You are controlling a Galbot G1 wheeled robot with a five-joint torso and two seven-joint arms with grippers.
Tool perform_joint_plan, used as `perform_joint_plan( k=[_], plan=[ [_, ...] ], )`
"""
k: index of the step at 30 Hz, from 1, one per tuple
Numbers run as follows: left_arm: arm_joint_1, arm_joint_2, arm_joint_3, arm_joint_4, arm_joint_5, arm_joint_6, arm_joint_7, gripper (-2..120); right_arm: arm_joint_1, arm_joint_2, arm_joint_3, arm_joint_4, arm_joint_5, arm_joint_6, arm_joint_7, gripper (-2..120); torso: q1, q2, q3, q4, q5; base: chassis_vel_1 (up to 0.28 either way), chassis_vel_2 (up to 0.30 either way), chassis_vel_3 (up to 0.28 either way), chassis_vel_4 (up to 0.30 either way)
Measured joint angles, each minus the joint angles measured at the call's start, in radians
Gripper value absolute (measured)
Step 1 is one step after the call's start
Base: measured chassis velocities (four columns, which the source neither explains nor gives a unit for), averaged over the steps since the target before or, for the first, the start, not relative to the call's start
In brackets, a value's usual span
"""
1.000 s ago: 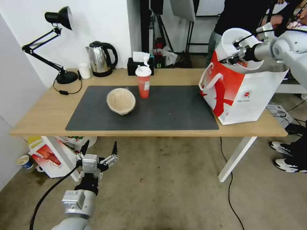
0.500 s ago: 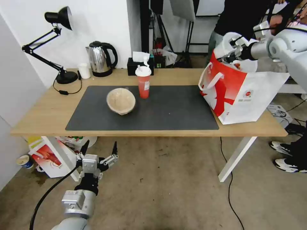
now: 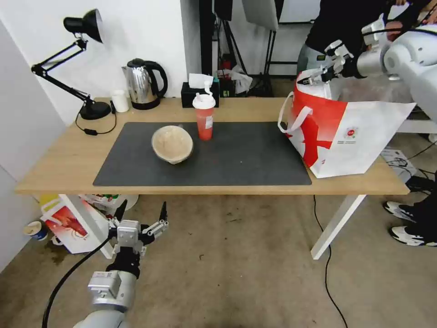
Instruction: Pick up the trash from the table and place it into the takeout bag.
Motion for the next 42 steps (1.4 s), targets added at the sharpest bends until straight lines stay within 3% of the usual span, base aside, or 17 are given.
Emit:
perform_joint_plan(
  k=[3,8,28,42],
  plan=[
    [0.0,0.0,0.0,0.0,0.0,0.0,0.0,100,0.009,0.001,-0.002,0.0,0.015,-0.004,0.009,89,0.0,0.0,0.0,0.0,0.0001,0.0,0.0,0.0,0.0],
    [0.0,0.0,0.0,0.0,0.0,0.0,0.0,100,0.024,0.001,-0.009,0.001,0.028,-0.009,0.021,100,0.0,0.0,0.0,-0.0001,0.0,0.0,0.0,0.0,0.0],
    [0.0,0.0,0.0,0.0,0.0,0.0,0.0,100,0.051,-0.016,-0.054,0.023,0.037,-0.031,0.066,100,0.0,0.0,0.0,0.0001,0.0,0.0,0.0,0.0,0.0],
    [0.0,0.0,0.0,0.0,0.0,0.0,0.0,100,0.065,-0.089,-0.161,0.073,-0.013,-0.038,0.101,100,0.0,0.0,0.0,-0.0002,0.0,0.0,0.0,0.0,0.0]
  ],
)
